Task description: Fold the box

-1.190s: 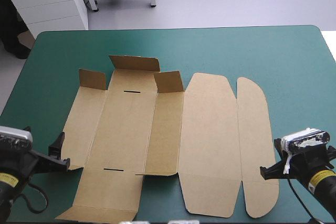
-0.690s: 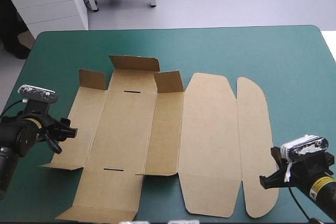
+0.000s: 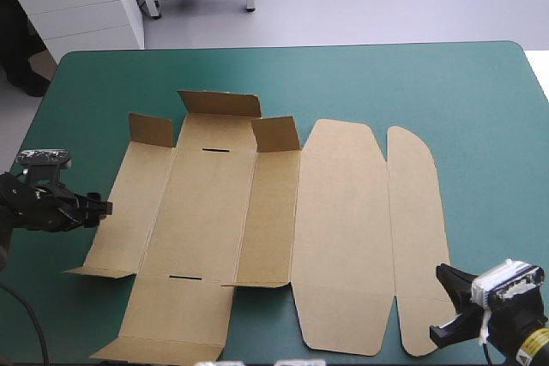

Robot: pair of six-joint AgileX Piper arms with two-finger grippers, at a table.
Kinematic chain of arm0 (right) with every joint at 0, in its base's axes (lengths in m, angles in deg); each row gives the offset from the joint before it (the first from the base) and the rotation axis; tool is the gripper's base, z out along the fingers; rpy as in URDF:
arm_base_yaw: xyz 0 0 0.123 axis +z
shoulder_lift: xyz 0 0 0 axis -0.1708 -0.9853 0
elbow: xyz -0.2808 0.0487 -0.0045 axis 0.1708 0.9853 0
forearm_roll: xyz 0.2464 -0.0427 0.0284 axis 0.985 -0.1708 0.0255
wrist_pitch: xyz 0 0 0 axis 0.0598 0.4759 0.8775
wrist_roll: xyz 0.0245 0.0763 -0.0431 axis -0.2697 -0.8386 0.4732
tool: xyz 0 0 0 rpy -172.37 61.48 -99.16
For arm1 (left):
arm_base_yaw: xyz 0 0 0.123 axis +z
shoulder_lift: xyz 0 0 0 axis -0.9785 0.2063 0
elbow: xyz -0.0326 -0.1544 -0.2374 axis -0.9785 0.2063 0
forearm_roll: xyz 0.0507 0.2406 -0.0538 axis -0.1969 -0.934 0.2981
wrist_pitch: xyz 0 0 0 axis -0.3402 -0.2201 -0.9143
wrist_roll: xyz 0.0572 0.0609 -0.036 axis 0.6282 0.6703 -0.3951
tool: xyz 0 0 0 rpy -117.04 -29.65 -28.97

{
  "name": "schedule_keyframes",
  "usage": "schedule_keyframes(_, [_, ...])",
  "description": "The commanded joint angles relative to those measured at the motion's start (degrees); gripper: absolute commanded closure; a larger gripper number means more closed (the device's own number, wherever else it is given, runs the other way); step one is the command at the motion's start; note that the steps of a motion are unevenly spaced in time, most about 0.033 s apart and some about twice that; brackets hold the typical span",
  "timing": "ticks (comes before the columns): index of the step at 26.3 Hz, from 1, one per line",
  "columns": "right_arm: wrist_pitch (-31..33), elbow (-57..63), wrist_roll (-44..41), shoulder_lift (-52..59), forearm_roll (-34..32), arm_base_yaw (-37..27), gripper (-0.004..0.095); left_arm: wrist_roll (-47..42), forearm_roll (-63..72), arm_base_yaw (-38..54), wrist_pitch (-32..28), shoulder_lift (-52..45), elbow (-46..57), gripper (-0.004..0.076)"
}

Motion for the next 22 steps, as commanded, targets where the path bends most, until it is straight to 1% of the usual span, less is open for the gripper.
schedule_keyframes(1, [-1.8, -1.4, 1.4, 4.7, 1.4, -0.1, 0.0928, 5.1, 4.5, 0.4, 1.4, 1.2, -1.2, 0.0180])
schedule_keyframes(7, [-1.2, -1.4, 3.9, 11.1, 2.9, -0.1, 0.0928, 5.5, 3.0, 0.4, 3.5, 7.4, -1.2, 0.0180])
schedule_keyframes(12, [-1.2, -1.3, 8.9, 12.8, 6.8, -0.1, 0.0928, 5.5, 2.9, 0.4, 4.4, 9.5, -1.1, 0.0180])
schedule_keyframes(13, [-1.2, -1.3, 11.1, 12.8, 8.4, -0.1, 0.0928, 5.2, 1.6, 0.4, 4.3, 9.5, -0.7, 0.0180])
schedule_keyframes(17, [-1.3, -1.3, 13.3, 12.8, 9.9, -0.1, 0.0928, 3.4, 0.5, 0.4, 1.5, 10.1, 0.8, 0.0180])
schedule_keyframes(21, [-1.3, -1.3, 13.4, 12.8, 10.0, -0.1, 0.0928, 6.5, 7.5, -0.9, 5.1, 13.8, 0.9, 0.0180])
schedule_keyframes(22, [-1.3, -1.3, 13.4, 12.8, 10.0, -0.1, 0.0928, 8.6, 10.9, -1.8, 8.1, 15.0, 0.9, 0.0180])
